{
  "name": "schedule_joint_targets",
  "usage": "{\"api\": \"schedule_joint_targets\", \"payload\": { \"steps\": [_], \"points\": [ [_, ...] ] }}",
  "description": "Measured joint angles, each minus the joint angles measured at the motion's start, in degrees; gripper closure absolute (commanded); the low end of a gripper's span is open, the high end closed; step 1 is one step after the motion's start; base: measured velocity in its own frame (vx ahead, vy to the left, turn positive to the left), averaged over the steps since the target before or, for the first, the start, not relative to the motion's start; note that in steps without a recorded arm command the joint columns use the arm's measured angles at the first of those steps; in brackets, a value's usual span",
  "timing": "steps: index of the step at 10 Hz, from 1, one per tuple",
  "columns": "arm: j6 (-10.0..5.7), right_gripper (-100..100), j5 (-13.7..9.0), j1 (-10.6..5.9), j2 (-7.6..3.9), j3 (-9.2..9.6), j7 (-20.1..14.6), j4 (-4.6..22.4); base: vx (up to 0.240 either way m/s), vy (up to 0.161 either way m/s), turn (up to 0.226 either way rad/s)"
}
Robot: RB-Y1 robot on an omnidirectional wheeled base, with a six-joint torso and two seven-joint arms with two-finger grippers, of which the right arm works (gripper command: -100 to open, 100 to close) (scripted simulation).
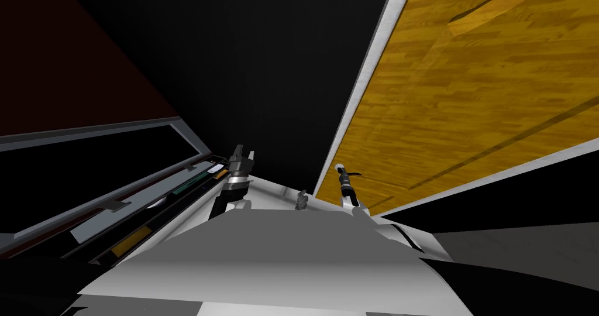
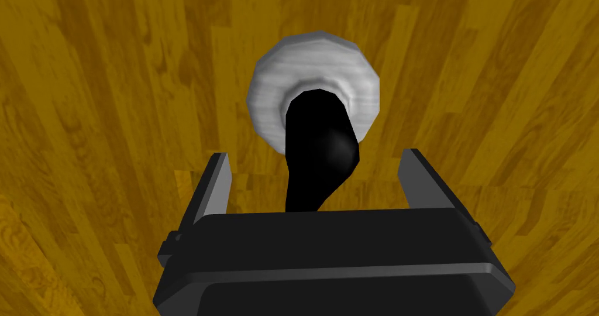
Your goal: Pull the door open
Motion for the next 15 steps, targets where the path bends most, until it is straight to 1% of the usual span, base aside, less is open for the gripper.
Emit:
{"api": "schedule_joint_targets", "payload": {
  "steps": [9,10,12,14,15],
  "points": [
    [-0.11,-100,-0.08,-0.06,-0.04,0.00,0.00,0.22,0.001,0.001,0.000],
    [-0.11,-100,-0.08,-0.06,-0.03,0.00,0.00,0.21,-0.118,-0.013,0.025],
    [-0.22,-100,-0.34,-0.59,0.24,-0.51,0.54,0.88,-0.206,-0.046,0.091],
    [-0.55,-100,-1.02,-2.17,0.94,-1.90,2.03,3.06,-0.102,-0.102,0.198],
    [-0.43,-100,-1.44,-2.65,1.35,-2.74,3.05,3.47,-0.006,-0.142,0.162]
  ]
}}
